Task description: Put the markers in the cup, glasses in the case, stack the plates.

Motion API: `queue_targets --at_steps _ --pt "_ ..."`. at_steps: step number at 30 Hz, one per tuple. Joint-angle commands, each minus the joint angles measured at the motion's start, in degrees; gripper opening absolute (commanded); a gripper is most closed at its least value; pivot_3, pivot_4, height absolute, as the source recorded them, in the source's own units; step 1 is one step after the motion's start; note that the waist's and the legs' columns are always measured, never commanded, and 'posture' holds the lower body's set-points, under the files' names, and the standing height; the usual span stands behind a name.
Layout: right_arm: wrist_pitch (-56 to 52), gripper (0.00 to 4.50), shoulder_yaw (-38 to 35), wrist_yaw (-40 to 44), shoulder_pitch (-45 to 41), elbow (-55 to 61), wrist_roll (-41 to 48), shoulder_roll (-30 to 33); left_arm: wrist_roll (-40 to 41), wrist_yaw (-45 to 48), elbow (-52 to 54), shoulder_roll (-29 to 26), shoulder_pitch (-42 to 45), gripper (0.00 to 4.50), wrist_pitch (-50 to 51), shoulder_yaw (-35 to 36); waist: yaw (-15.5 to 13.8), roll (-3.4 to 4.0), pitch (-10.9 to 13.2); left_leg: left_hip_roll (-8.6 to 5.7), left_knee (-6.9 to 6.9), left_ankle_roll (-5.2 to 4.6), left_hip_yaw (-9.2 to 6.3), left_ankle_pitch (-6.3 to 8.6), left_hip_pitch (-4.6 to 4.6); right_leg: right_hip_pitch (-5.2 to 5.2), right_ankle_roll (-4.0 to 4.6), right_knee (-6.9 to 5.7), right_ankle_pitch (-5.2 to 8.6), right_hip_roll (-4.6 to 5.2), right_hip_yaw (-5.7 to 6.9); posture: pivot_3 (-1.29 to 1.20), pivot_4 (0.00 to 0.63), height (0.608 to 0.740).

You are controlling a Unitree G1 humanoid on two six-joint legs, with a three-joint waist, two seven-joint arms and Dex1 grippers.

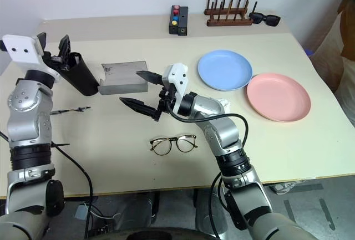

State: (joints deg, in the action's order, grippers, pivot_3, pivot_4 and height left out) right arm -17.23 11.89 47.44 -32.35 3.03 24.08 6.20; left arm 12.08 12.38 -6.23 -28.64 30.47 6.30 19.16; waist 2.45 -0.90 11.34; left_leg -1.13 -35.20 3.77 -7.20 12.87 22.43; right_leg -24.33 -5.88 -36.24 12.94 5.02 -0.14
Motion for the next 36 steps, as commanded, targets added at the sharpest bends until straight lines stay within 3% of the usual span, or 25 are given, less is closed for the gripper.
queue_targets --at_steps 1,5,9,12,14,19,24,27,36 --pt "0.06 4.5 -0.43 0.27 -0.78 1.5 1.34 -0.73 0.83 -0.44 3.01 -0.13 0.1 2.63 0.57 0.86 0.04 0.0 0.0 0.0 0.0 0.0 0.0 0.0 0.0 0.0 0.0 0.0 0.0 0.0 0.0 0.0 0.15 0.739" --pt "-0.01 4.5 -0.32 0.59 -0.77 1.39 1.35 -0.74 1.73 -0.68 4.65 -0.43 0.05 2.63 1.16 1.65 0.01 0.0 0.0 0.0 0.0 0.0 0.0 0.0 0.0 0.0 0.01 0.0 0.0 0.0 0.0 0.0 0.15 0.739" --pt "-0.12 4.5 -0.15 0.7 -0.64 1.57 1.33 -0.82 6.03 4.59 7.79 -5.36 -1.59 2.63 3.36 5.61 0.26 0.0 0.0 0.01 0.0 0.0 0.0 0.0 0.0 0.0 0.01 0.0 0.0 -0.01 0.0 0.0 0.15 0.739" --pt "-0.28 4.5 -0.15 0.77 -0.51 1.72 1.31 -0.81 10.52 11.87 9.42 -10.96 -5.47 3.5 6.34 8.79 0.72 0.01 0.0 0.03 0.07 0.0 0.0 0.0 -0.02 -0.05 0.03 0.0 0.0 -0.03 -0.03 0.0 0.15 0.739" --pt "-0.41 4.5 -0.18 0.92 -0.43 1.72 1.31 -0.74 14.22 18.43 9.65 -15.58 -9.21 4.47 9.44 11.55 0.74 0.01 0.0 0.03 0.08 0.0 0.0 0.0 -0.02 -0.05 0.03 -0.01 0.01 -0.03 -0.03 0.0 0.15 0.739" --pt "-0.76 4.5 -0.19 1.63 -0.45 1.43 1.35 -0.59 18.88 39.33 8.84 -28.14 -22.8 4.47 15.93 13.6 1.18 0.03 0.02 0.04 0.12 -0.01 0.03 0.01 -0.01 -0.06 0.1 0.02 0.05 -0.02 -0.04 0.0 0.15 0.739" --pt "-1.04 4.5 0.03 2.42 -0.6 1.15 1.49 -0.63 12.2 47.48 0.38 -35.58 -25.32 4.47 12.84 6.76 0.64 0.05 0.03 0.04 0.12 0.0 0.02 0.01 -0.01 -0.06 0.3 0.03 0.15 -0.02 -0.03 0.0 0.15 0.739" --pt "-0.98 4.5 0.28 2.64 -0.52 1.02 1.39 -0.72 4.44 50.59 -6.69 -38.92 -21.57 4.47 8.46 -2.59 0.35 0.07 0.04 0.04 0.14 0.0 0.03 0.01 -0.02 -0.07 0.32 0.06 0.14 -0.02 -0.04 0.0 0.15 0.739" --pt "-1.0 4.5 0.36 1.89 0.28 1.6 0.99 -0.36 -9.02 57.48 -29.31 -36.35 -1.7 4.47 -1.84 -20.31 0.07 0.04 0.02 0.04 0.16 0.0 0.05 0.01 0.02 -0.13 0.08 0.02 -0.01 -0.05 -0.03 0.0 0.15 0.739"
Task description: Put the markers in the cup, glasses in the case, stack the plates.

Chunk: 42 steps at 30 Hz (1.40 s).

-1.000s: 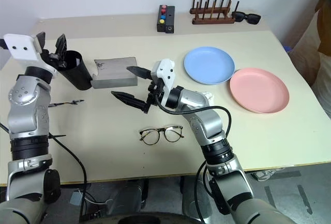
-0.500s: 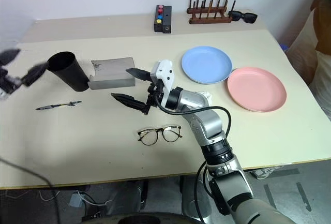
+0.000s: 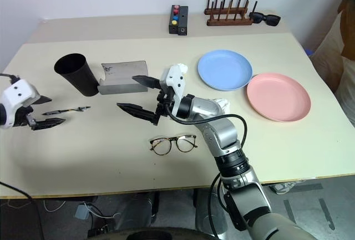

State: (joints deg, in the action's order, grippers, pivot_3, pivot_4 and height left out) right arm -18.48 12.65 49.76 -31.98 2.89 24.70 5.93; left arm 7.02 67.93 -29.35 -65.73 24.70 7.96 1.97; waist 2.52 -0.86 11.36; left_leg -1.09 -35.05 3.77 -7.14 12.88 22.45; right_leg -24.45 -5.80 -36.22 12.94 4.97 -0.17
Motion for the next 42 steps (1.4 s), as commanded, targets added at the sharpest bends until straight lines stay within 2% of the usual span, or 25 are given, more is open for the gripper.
queue_targets --at_steps 1,5,12,15,22,25,29,36,39,42 --pt "0.23 4.5 -0.41 -0.55 0.01 1.89 0.38 -0.02 -4.83 2.5 -8.4 1.15 5.72 4.47 -4.53 -4.06 0.0 -0.01 0.0 0.0 0.0 0.0 0.01 0.0 0.0 0.0 0.0 -0.01 0.0 0.0 0.0 0.0 0.15 0.739" --pt "0.23 4.5 -0.48 -1.14 0.47 2.34 0.34 0.29 -9.03 4.24 -18.96 3.9 13.15 4.47 -7.63 -7.9 0.1 -0.02 -0.01 0.01 -0.01 0.0 0.01 0.0 0.0 -0.01 -0.01 -0.03 0.0 -0.03 0.0 0.0 0.15 0.739" --pt "0.48 4.5 -0.53 -1.65 0.53 2.22 0.25 0.48 -13.07 6.0 -28.84 7.41 19.84 4.47 -10.09 -10.93 0.03 -0.03 -0.02 0.01 -0.04 -0.01 0.01 0.0 0.0 -0.01 -0.03 -0.07 0.0 -0.02 0.0 0.0 0.15 0.739" --pt "0.49 4.5 -0.55 -1.87 0.7 2.44 0.26 0.57 -13.7 6.75 -29.94 8.11 20.33 3.61 -10.57 -10.81 0.0 -0.03 -0.02 0.01 -0.05 -0.01 0.01 0.0 0.0 0.0 -0.04 -0.08 0.0 -0.02 0.0 0.0 0.15 0.739" --pt "0.44 4.5 -0.41 -2.15 0.99 2.79 0.34 0.61 -12.47 8.75 -27.32 7.9 17.21 0.07 -10.18 -9.32 0.05 0.0 -0.04 0.01 -0.08 -0.01 0.01 -0.01 -0.06 0.0 -0.03 -0.17 0.01 -0.02 -0.01 0.0 0.15 0.739" --pt "0.38 4.5 -0.38 -2.1 0.94 2.74 0.41 0.61 -11.41 9.27 -23.91 7.17 14.5 0.02 -10.15 -8.01 0.08 0.0 -0.04 0.01 -0.07 -0.01 0.01 -0.01 -0.07 0.0 -0.02 -0.2 0.01 -0.02 -0.03 0.0 0.15 0.739" --pt "0.19 4.5 -0.37 -1.91 0.95 2.77 0.55 0.78 -5.57 11.37 -10.62 5.53 6.87 0.02 -7.39 -3.11 0.3 0.01 -0.03 0.01 -0.05 -0.02 0.05 -0.01 -0.06 -0.01 -0.02 -0.16 0.01 -0.01 -0.11 0.0 0.15 0.739" --pt "-0.06 4.5 -0.83 -1.56 0.64 2.71 0.92 1.45 12.79 8.06 22.01 6.62 -4.59 0.02 10.31 12.13 -0.15 -0.06 -0.01 0.03 -0.08 -0.01 0.04 -0.01 0.02 -0.02 -0.01 -0.1 0.0 0.01 -0.12 0.0 0.15 0.739" --pt "-0.01 4.5 -1.16 -1.09 -0.13 2.52 1.23 1.76 18.43 1.28 30.28 9.52 -2.57 0.02 16.71 16.59 -0.07 -0.06 -0.01 0.02 -0.09 -0.01 0.03 -0.01 0.01 -0.01 -0.01 -0.08 0.01 0.01 -0.12 0.0 0.15 0.739" --pt "0.5 4.5 -1.93 -1.49 -1.58 1.98 1.56 1.23 20.22 -9.27 32.93 14.12 3.44 0.02 19.03 19.04 0.0 -0.05 -0.01 0.02 -0.08 -0.01 0.03 -0.01 -0.04 0.0 -0.03 -0.11 0.0 -0.02 -0.12 0.0 0.15 0.739"
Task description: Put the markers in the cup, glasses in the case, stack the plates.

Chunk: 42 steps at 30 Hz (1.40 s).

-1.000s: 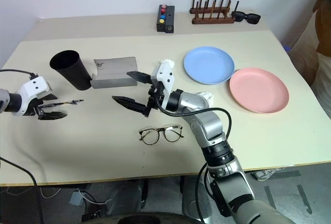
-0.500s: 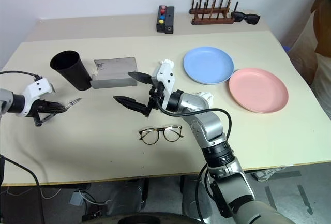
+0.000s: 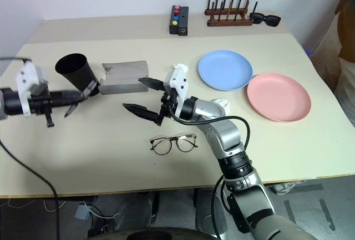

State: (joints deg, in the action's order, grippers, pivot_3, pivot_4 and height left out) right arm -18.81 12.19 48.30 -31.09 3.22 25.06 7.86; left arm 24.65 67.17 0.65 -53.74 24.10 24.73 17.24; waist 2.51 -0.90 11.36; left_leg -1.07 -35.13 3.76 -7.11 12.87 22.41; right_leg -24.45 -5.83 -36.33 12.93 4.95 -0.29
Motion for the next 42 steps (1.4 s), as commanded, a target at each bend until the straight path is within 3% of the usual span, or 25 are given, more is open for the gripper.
queue_targets --at_steps 1,5,9,15,28,42 --pt "0.9 4.5 -1.69 -0.13 -2.79 1.48 1.28 -0.87 2.58 -11.38 3.2 3.38 5.59 0.02 2.77 4.22 0.15 -0.03 -0.01 0.01 -0.02 0.0 -0.02 0.0 0.0 0.0 0.0 -0.02 0.0 -0.03 0.01 0.0 0.15 0.739" --pt "2.01 4.5 -1.92 -1.14 -3.27 0.91 0.62 -1.84 -3.96 -32.37 0.8 12.85 12.79 0.02 -5.46 7.2 0.08 -0.06 -0.04 0.01 -0.02 0.01 0.0 -0.01 -0.04 0.02 0.0 -0.02 -0.02 -0.05 -0.03 0.0 0.15 0.739" --pt "2.51 4.5 -1.95 -2.03 -2.93 0.78 0.06 -2.59 -12.83 -44.05 -1.93 16.6 11.94 0.02 -15.36 6.08 0.15 -0.05 -0.04 0.01 0.0 0.02 0.13 -0.01 -0.09 -0.01 -0.01 0.0 -0.03 -0.06 -0.17 0.0 0.15 0.739" --pt "3.51 4.5 -1.71 -3.2 -2.95 0.46 -0.49 -3.55 -17.49 -56.6 -2.56 22.14 10.09 0.02 -19.86 6.19 -0.17 -0.08 -0.05 -0.01 -0.03 0.03 0.15 -0.01 -0.04 0.0 -0.04 0.04 -0.06 -0.04 -0.19 0.0 0.15 0.739" --pt "3.99 4.5 -1.55 -3.11 -3.1 0.03 -0.66 -4.34 -16.57 -60.82 -8.91 27.35 5.36 0.02 -28.52 5.6 -0.07 -0.1 -0.07 -0.02 -0.03 0.04 0.17 -0.02 -0.04 0.0 -0.04 0.04 -0.07 -0.04 -0.2 0.0 0.15 0.739" --pt "3.89 4.5 -1.19 -2.79 -2.72 0.4 -0.68 -4.61 -14.93 -61.95 -10.68 28.43 4.9 0.02 -28.48 5.26 -0.06 -0.1 -0.07 -0.01 -0.03 0.04 0.17 -0.02 -0.04 -0.01 -0.04 0.04 -0.07 -0.04 -0.2 0.0 0.15 0.739"
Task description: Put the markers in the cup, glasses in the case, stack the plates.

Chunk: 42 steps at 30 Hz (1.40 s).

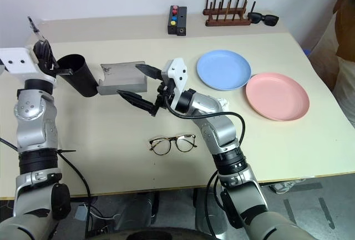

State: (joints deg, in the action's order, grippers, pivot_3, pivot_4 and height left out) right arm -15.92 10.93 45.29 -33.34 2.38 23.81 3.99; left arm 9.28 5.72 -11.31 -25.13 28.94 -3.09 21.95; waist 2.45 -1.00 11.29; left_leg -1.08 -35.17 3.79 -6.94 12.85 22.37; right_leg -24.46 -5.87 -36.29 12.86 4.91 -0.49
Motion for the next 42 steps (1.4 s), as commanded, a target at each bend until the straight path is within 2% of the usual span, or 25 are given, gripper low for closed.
queue_targets --at_steps 1,3,6,9,10,16,21,22,24,25,29,34,42 --pt "1.01 4.5 0.11 0.22 -0.47 1.24 0.57 -0.79 0.53 -0.47 1.46 -0.13 -0.02 0.02 -0.54 0.52 0.0 0.0 0.0 0.0 0.0 0.0 0.0 0.0 0.0 0.0 0.0 0.0 0.0 0.0 0.0 0.0 0.15 0.739" --pt "1.03 4.5 0.15 0.24 -0.47 1.23 0.57 -0.86 1.02 -0.15 1.73 0.04 -0.14 0.02 -0.35 0.58 0.01 0.0 0.0 0.0 0.0 0.0 0.0 0.0 0.0 0.0 0.0 0.0 0.0 0.0 0.0 0.0 0.15 0.739" --pt "1.1 4.5 0.16 0.35 -0.53 1.1 0.61 -1.0 1.23 -0.46 2.05 0.1 -0.38 1.23 0.22 0.68 0.01 0.0 0.0 0.0 0.0 0.0 0.0 0.0 0.0 0.0 0.0 0.0 0.0 0.0 0.0 0.0 0.15 0.739" --pt "1.12 4.5 0.14 0.46 -0.59 0.98 0.62 -1.14 1.27 -0.63 2.27 0.04 -0.56 2.67 0.57 0.48 0.01 0.0 0.0 0.0 0.0 0.0 0.0 0.0 0.0 0.0 0.0 0.0 0.0 0.0 0.0 0.0 0.15 0.739" --pt "1.13 4.5 0.14 0.49 -0.6 0.94 0.6 -1.19 1.36 -0.59 2.4 0.07 -0.63 2.98 0.65 0.4 0.01 0.0 0.0 0.0 0.0 0.0 0.0 0.0 0.0 0.0 0.0 0.0 0.0 0.0 0.0 0.0 0.15 0.739" --pt "1.21 4.5 0.11 0.63 -0.66 0.79 0.59 -1.34 2.71 -0.37 3.95 0.3 -0.31 2.98 1.86 0.51 -0.01 0.0 0.0 0.0 0.0 0.0 0.0 0.0 0.0 0.0 0.0 0.0 0.0 0.0 0.0 0.0 0.15 0.739" --pt "1.31 4.5 -0.58 0.76 -0.84 0.51 0.54 -0.76 8.96 10.08 8.96 -2.65 1.15 2.98 7.64 -2.22 -0.01 0.0 0.0 0.0 0.0 0.0 0.0 0.0 0.01 0.0 0.0 0.0 0.0 0.0 0.0 0.0 0.15 0.739" --pt "1.36 4.5 -0.66 0.75 -0.86 0.43 0.47 -0.67 10.19 12.82 9.83 -3.66 1.08 3.27 9.22 -2.93 -0.01 0.0 0.0 0.0 0.0 0.0 0.0 0.0 0.02 0.0 0.0 0.01 0.0 0.0 0.0 0.0 0.15 0.739" --pt "1.5 4.5 -1.07 0.79 -0.93 0.12 0.3 -0.2 12.18 23.35 10.8 -9.19 1.57 3.83 14.89 -6.91 0.09 0.0 0.0 0.0 0.0 0.01 0.0 0.0 0.02 0.0 0.01 0.01 0.0 -0.01 0.0 0.0 0.15 0.739" --pt "1.61 4.5 -1.25 0.74 -0.95 -0.02 0.22 -0.05 13.28 27.97 10.58 -11.68 2.23 4.32 17.63 -8.64 0.12 0.0 0.0 0.0 0.01 0.0 0.01 0.0 0.01 0.0 0.01 0.01 0.01 -0.01 -0.01 0.0 0.15 0.739" --pt "1.92 4.5 -1.69 0.23 -0.69 -0.02 0.04 0.19 15.31 40.63 8.06 -17.66 6.17 4.42 25.55 -14.68 0.17 0.03 0.01 0.01 0.03 0.0 0.02 0.0 -0.01 0.0 0.02 0.02 0.02 -0.05 -0.02 0.0 0.15 0.739" --pt "1.75 4.5 -1.76 -0.1 0.5 1.27 0.05 0.84 6.88 51.61 -0.08 -23.04 11.16 4.42 29.19 -27.13 0.22 0.04 0.02 0.02 0.06 -0.01 0.05 0.0 -0.02 0.0 0.01 0.04 0.02 -0.07 -0.06 0.0 0.15 0.739" --pt "-3.15 4.5 0.82 3.62 4.8 8.28 1.24 6.76 -4.32 55.75 -20.88 -19.56 21.56 4.42 24.49 -35.94 0.07 0.03 0.03 0.03 0.04 -0.01 0.04 0.01 0.06 -0.01 -0.01 0.07 0.03 -0.12 -0.09 0.0 0.15 0.739"
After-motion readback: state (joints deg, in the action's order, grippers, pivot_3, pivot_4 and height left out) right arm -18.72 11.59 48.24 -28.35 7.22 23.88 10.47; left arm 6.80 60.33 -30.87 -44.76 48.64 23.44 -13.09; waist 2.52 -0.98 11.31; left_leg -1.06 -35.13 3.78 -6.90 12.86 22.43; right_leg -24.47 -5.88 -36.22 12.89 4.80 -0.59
